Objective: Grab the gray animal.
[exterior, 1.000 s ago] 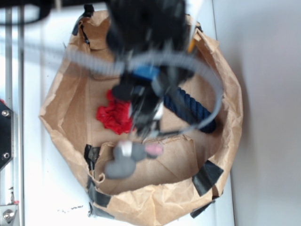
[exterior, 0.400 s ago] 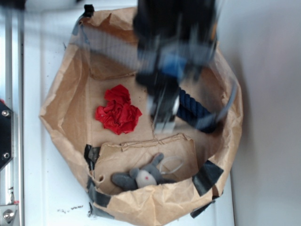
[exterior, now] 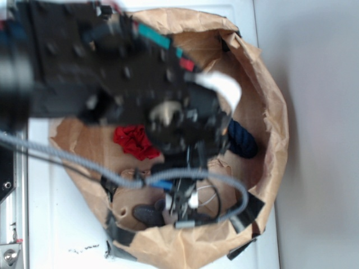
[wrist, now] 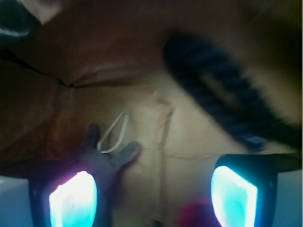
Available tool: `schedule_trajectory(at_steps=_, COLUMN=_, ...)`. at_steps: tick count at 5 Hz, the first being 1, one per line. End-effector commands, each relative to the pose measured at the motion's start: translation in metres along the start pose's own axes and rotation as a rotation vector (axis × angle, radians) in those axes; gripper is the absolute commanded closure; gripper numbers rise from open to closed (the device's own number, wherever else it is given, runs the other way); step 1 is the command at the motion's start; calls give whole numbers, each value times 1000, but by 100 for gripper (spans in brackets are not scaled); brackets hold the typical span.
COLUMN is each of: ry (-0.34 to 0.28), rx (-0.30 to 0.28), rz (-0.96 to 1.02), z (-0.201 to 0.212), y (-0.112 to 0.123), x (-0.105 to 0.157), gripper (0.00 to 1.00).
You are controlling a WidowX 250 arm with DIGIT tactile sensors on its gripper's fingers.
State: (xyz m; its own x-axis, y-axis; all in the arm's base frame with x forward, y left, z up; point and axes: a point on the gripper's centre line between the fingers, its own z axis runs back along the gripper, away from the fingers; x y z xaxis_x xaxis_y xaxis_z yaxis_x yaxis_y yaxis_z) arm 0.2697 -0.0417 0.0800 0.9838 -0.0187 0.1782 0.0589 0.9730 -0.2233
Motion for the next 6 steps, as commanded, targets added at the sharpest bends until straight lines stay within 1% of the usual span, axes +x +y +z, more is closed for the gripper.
schedule_trajectory(at_steps=1, ry=41, rx=-65, rz=-222, z=-23, y=-43, x=-38, gripper=0)
schedule_trajectory(at_steps=2, ry=43, rx=-103, rz=-309, z=-21, y=-31, x=-13, gripper=0)
schedule_trajectory(at_steps=3, ry=15, rx=-70, rz=-290, z=-25, y=-18, x=3, gripper=0)
schedule_trajectory(at_steps=4, ry=12, rx=-68, rz=-286, z=-34, y=-12, x=5, gripper=0)
schedule_trajectory(at_steps=5, ry=5, rx=-77, rz=-245, z=-32, y=-10, x=1, gripper=100)
schedule_trajectory(at_steps=6, ry=-10, rx=-67, rz=-243, z=-32, y=-8, x=-4, gripper=100)
